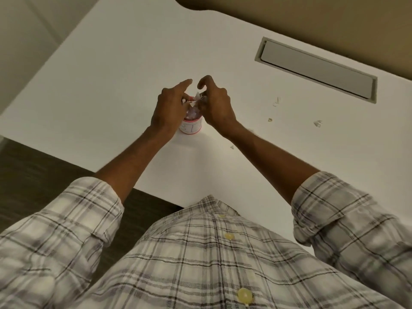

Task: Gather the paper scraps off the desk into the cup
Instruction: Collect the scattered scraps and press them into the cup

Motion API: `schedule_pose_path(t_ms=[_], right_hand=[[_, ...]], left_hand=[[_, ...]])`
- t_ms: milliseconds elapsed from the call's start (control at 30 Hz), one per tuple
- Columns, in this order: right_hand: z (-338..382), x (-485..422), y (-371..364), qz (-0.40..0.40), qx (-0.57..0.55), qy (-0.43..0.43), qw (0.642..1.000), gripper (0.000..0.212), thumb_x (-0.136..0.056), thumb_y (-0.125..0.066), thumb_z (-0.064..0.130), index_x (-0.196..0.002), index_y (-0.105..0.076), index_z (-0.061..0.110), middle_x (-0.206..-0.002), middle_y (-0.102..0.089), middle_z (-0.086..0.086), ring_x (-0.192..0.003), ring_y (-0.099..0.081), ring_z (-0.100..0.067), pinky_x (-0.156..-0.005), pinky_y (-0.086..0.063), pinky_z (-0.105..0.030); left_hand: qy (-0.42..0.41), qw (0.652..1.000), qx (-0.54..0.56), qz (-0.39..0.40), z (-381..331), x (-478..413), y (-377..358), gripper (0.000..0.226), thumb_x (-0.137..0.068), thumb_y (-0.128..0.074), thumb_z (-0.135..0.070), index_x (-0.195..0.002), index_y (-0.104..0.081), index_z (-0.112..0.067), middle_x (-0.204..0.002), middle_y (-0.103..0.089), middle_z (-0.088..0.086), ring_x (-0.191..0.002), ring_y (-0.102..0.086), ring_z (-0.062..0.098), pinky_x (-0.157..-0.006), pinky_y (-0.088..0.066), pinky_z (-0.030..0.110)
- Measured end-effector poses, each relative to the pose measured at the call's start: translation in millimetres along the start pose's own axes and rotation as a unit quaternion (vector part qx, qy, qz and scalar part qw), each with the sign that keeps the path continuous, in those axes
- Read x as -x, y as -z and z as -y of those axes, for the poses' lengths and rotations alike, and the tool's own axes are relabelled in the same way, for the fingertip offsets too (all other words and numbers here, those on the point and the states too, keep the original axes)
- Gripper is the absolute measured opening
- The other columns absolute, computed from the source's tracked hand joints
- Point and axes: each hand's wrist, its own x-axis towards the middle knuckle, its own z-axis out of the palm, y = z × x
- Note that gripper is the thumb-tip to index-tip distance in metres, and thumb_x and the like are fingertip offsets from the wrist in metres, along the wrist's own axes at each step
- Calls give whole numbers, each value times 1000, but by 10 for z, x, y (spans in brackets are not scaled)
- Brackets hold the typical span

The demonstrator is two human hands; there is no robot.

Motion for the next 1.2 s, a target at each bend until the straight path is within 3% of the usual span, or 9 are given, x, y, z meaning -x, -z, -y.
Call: schedule_pose_path(t_ms=[100,267,333,500,633,800,900,1067,1200], right_hand=[[21,-20,-48,10,60,17,998,30,-89,-62,0,-118,-57,4,-100,-71,-16,-84,-70,-29,-71,-60,-36],[12,-39,-89,11,59,-1,998,26,-87,-63,-3,-113,-66,3,-102,-73,-13,-89,-70,-27,-70,-55,-28],[29,-47,-65,15,40,-21,999,31,-87,-63,-1,-118,-66,4,-112,-73,-13,-98,-70,-28,-75,-56,-29],[87,-62,-23,19,-13,-59,998,38,-83,-64,3,-121,-63,4,-120,-69,-10,-111,-65,-25,-89,-57,-33],[121,-56,-30,26,-51,-69,996,34,-86,-61,1,-120,-58,0,-120,-66,-12,-114,-61,-23,-91,-53,-28],[130,-38,-39,12,-77,-51,996,30,-86,-60,-6,-116,-56,-3,-117,-64,-15,-113,-60,-26,-95,-56,-40],[114,-38,-40,2,-67,-21,998,31,-83,-65,-10,-112,-56,-4,-111,-64,-15,-109,-62,-28,-91,-59,-43],[57,-67,-38,-29,-38,-2,999,34,-78,-54,-17,-104,-60,4,-102,-68,-6,-95,-67,-20,-82,-62,-39],[20,-36,36,-44,23,-12,999,23,-82,-79,20,-98,-61,18,-94,-70,9,-78,-69,-11,-64,-57,-34]], left_hand=[[15,1000,20,7,58,-38,-46,55,-92,-61,-10,-143,-46,-26,-120,-68,5,-109,-67,19,-95,-55,35],[19,996,80,20,111,-57,-34,43,-97,-48,-13,-138,-51,-25,-120,-68,5,-111,-65,15,-96,-53,29],[65,987,145,29,114,-68,-13,41,-97,-42,-16,-135,-53,-26,-119,-70,1,-110,-66,12,-96,-54,30],[193,906,374,48,112,-99,35,40,-93,-44,-19,-132,-55,-23,-117,-69,1,-108,-67,13,-97,-54,36],[198,867,453,67,48,-77,72,43,-96,-39,-11,-137,-50,-14,-123,-64,7,-112,-65,18,-97,-53,30],[168,900,397,67,76,-57,84,43,-93,-47,-14,-137,-49,-17,-128,-63,3,-115,-63,16,-101,-51,35],[145,924,344,78,164,-44,91,49,-92,-53,-1,-137,-50,-19,-127,-64,0,-117,-63,14,-101,-51,39],[89,962,254,47,144,15,158,48,-89,-56,5,-132,-56,-15,-122,-66,1,-113,-64,10,-98,-53,29],[27,989,140,29,106,41,170,36,-88,-66,-13,-124,-64,-15,-117,-69,0,-108,-65,10,-97,-53,28]])
